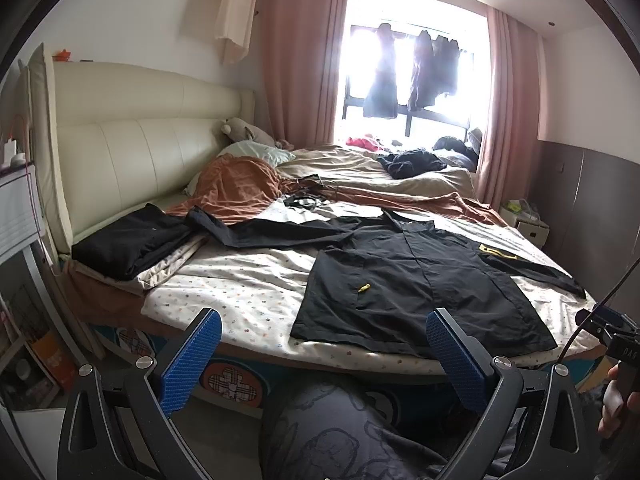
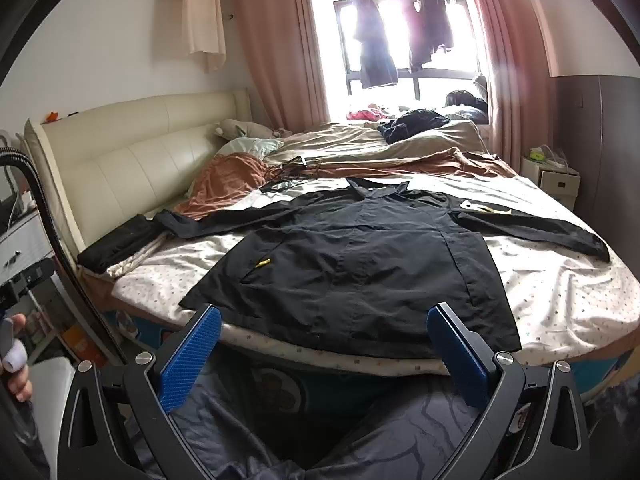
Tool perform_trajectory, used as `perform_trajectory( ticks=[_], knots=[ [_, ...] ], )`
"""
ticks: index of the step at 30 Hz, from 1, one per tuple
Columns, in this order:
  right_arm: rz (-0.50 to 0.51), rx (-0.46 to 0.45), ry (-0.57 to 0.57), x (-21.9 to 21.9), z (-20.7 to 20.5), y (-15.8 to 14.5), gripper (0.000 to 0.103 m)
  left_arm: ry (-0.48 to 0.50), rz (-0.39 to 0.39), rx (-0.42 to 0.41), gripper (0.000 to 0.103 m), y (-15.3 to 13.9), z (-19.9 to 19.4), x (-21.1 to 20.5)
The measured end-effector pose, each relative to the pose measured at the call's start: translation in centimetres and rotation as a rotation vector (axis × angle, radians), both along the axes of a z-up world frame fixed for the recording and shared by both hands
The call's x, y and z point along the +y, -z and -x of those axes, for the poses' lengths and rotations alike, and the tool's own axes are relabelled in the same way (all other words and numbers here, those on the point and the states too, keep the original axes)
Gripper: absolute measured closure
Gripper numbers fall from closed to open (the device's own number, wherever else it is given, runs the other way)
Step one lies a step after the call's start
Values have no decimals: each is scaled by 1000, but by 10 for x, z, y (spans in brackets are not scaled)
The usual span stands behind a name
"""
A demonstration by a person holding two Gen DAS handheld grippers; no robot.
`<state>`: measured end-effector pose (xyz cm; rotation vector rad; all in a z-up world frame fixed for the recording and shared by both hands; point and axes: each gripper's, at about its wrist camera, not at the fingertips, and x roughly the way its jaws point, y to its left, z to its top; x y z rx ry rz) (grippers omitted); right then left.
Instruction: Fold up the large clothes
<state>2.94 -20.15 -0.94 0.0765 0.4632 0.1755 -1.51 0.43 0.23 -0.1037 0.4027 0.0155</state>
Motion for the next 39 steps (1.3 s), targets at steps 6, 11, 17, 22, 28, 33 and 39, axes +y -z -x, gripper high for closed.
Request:
perform_trajectory(
  ticks=[6,11,17,22,28,33,39],
  knots=[
    [-2,1,5,0,0,1,0,0,1,0,1,0,0,3],
    [-1,5,9,1,1,2,0,3,2,5,1,2,0,3],
    [-4,1,11,-1,0,2,0,-6,-7,-4,1,1,2,4],
    [-6,-5,15,-2,1,3,0,-5,-6,-4,1,1,2,4],
    [-6,0,13,-2,2,5,0,-4,-7,0,1,2,0,4],
    [-9,0,13,-2,1,5,0,-5,-6,0,1,2,0,4],
    [-13,11,8,0,-11,9,0,-17,-13,6,1,2,-6,8]
  ],
)
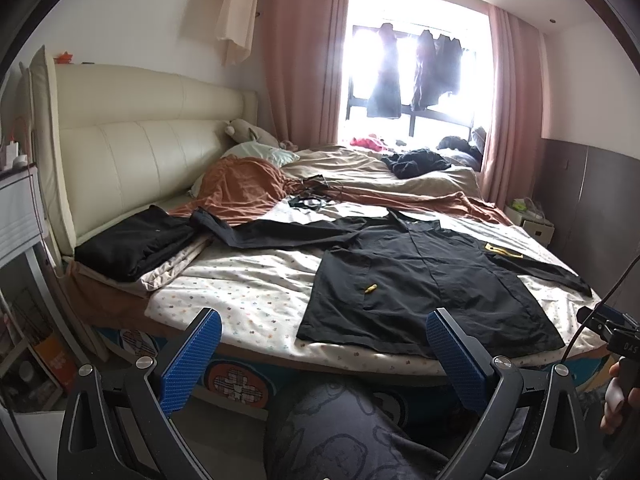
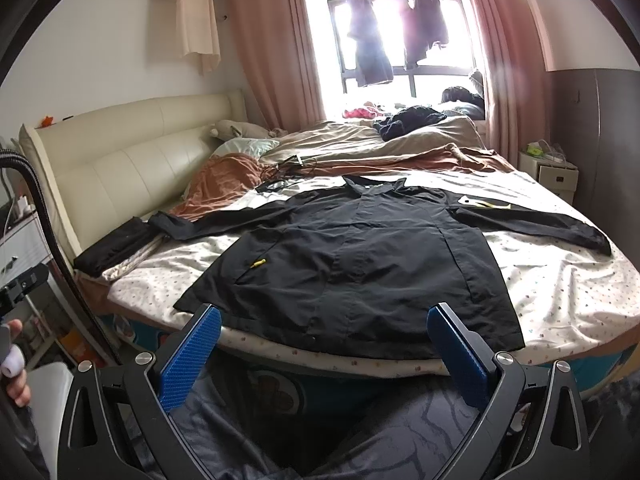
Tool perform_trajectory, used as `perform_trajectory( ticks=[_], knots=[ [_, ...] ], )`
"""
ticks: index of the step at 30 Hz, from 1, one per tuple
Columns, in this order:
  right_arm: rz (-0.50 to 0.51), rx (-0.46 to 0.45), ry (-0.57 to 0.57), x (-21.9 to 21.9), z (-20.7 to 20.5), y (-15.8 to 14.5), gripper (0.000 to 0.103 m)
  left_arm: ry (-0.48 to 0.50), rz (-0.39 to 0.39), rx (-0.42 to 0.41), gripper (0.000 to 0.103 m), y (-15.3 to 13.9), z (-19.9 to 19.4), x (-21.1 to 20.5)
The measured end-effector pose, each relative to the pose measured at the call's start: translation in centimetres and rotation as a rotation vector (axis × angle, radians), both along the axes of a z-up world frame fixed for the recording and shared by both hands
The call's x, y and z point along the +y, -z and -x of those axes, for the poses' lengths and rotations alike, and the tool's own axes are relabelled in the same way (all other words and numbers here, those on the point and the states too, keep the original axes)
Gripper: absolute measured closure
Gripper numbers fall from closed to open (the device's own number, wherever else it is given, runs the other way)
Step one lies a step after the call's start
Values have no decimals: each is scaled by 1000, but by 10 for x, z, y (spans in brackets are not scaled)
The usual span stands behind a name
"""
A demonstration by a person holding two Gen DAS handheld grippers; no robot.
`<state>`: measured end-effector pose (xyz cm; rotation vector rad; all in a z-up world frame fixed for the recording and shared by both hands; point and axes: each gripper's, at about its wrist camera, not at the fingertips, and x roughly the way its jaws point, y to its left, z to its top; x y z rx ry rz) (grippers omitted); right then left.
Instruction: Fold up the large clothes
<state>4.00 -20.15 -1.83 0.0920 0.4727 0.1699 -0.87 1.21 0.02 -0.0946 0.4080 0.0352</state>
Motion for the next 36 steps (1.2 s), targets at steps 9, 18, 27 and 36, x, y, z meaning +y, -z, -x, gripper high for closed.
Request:
perform_trajectory(
  ticks=[9,18,27,36],
  knots=[
    [-17,43,-20,7,-49,10,0,-33,2,48,1,15,-31,15],
    [-18,88,-34,11,-100,23,0,-62,10,121,1,34,-80,30],
    [23,177,-31,25,-165,45,0,-106,38,189,1,52,-135,50],
    [3,255,-46,39,-221,54,0,-142,83,261,1,67,-190,71]
  ],
)
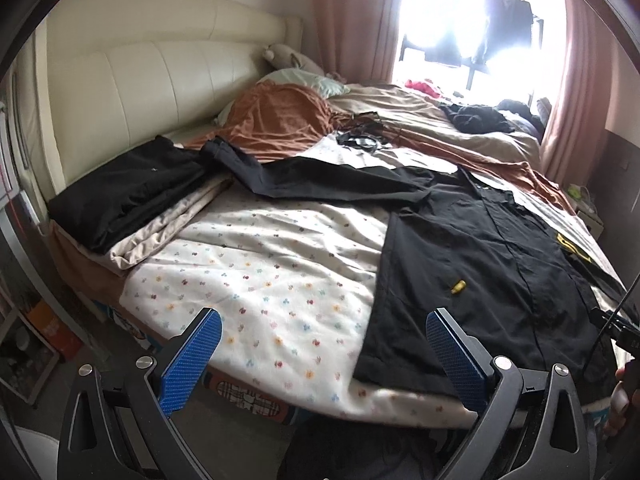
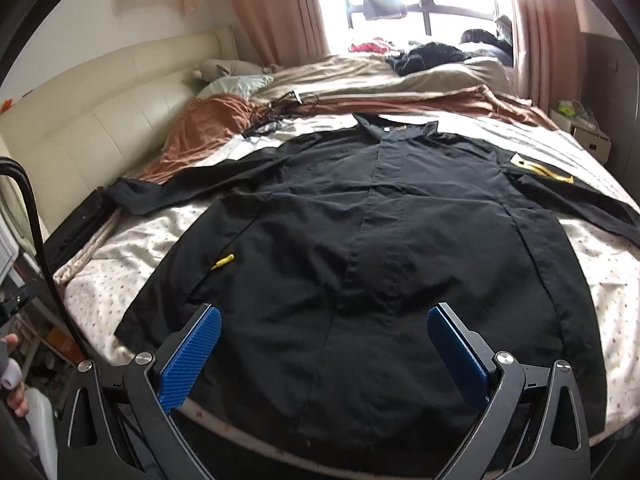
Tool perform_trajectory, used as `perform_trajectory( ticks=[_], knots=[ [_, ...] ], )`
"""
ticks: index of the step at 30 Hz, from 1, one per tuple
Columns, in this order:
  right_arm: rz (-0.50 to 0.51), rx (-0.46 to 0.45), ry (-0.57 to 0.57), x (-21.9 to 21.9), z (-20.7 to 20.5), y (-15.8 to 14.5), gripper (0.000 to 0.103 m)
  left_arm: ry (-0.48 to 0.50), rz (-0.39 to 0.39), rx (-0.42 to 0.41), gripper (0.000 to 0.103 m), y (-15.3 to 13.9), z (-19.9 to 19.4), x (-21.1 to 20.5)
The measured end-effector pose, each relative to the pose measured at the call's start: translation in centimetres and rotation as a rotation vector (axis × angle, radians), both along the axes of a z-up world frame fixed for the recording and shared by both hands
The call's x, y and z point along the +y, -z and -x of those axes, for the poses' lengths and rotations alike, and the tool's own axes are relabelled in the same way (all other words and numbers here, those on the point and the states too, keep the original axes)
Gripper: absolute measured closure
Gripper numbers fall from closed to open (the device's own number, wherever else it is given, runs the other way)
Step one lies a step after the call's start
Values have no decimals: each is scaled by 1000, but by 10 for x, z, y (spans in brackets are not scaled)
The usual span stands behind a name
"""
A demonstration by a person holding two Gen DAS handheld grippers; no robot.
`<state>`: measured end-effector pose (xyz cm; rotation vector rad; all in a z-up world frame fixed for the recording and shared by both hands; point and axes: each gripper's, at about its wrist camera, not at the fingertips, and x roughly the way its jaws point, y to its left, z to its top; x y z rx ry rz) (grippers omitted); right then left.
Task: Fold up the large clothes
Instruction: 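Lower both open tools toward the spread black jacket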
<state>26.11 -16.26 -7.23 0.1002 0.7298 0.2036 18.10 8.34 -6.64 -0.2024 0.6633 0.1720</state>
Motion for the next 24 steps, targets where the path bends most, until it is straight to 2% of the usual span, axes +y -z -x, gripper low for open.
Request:
perform_trajectory(
  ticks=[9,15,21,24],
  knots=[
    [-8,19,-7,4,-48,-10,0,0,48,29,1,1,-50,17],
    [-4,25,-12,6,-81,-15,0,-20,50,34,1,2,-85,29],
    [-23,35,-16,10,-114,-13,1,-34,69,37,13,3,-119,53],
    [-29,35,-25,17,-131,-12,1,-45,76,32,14,5,-141,69]
  ],
)
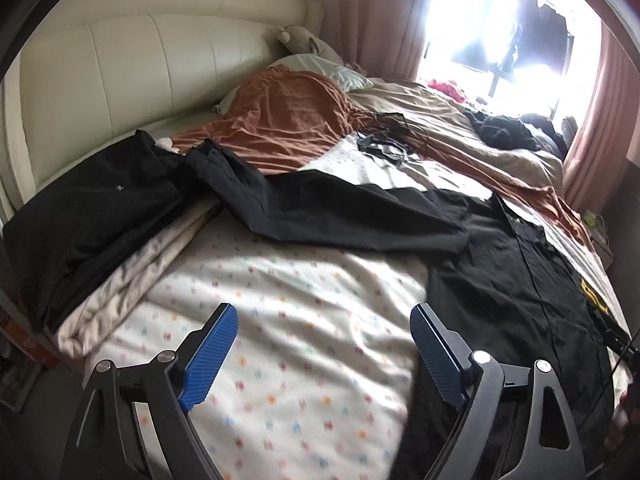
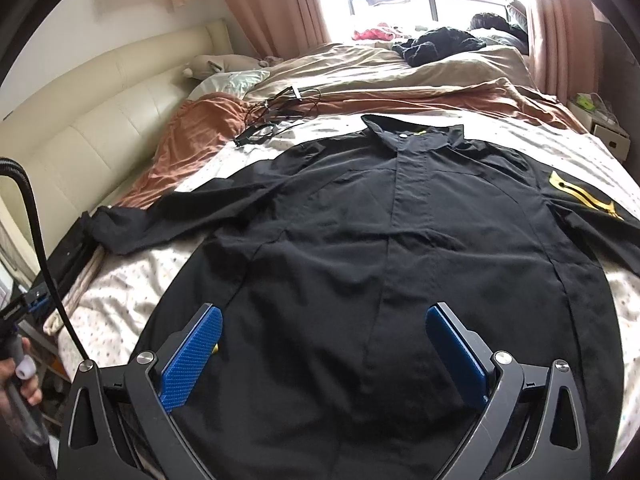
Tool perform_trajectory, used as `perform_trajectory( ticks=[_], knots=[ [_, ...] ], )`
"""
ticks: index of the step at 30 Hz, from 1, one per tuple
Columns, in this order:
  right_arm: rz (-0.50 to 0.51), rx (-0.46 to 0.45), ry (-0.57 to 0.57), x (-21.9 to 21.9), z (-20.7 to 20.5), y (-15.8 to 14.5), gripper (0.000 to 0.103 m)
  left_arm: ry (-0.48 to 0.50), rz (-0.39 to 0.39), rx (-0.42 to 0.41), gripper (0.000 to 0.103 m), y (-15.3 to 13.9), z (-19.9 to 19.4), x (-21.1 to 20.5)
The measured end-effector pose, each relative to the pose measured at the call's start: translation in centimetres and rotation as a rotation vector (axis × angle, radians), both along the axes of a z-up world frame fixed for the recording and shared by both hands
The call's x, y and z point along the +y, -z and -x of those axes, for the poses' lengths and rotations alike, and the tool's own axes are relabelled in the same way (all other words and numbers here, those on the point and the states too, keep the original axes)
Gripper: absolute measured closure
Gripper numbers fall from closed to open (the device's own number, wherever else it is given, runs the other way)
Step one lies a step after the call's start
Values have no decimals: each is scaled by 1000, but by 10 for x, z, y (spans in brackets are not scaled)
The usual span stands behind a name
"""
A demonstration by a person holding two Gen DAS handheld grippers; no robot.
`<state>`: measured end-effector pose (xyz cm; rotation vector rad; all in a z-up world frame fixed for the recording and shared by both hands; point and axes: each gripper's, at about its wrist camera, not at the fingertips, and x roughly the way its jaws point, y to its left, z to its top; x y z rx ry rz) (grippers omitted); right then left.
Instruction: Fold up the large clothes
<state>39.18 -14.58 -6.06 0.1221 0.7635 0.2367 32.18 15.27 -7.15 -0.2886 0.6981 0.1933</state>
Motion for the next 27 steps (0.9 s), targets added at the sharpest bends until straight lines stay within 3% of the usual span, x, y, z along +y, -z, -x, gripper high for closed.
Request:
perform_trajectory(
  ticks=[5,8,15,17,19,22,26,27],
  knots=[
    [-2,7,-17,16,-28,4,6,-27,22,5,19,9,-36,29],
    [-3,18,-12,24,-45,9,13,-50,61,18,29,20,-57,48],
    [-16,31,-24,39,-79,20,23,-87,101,92,30,52,-103,81],
    [-16,37,-29,45,-88,22,27,-104,120,104,34,59,-113,91],
    [-15,43,-38,51,-98,26,29,-128,121,127,45,68,-125,102],
    [-11,58,-49,60,-110,32,34,-153,118,167,48,81,-142,114],
    [-27,82,-47,67,-133,43,52,-192,134,201,49,94,-160,129],
    [-33,89,-49,69,-140,45,58,-193,145,199,59,97,-166,132]
  ],
)
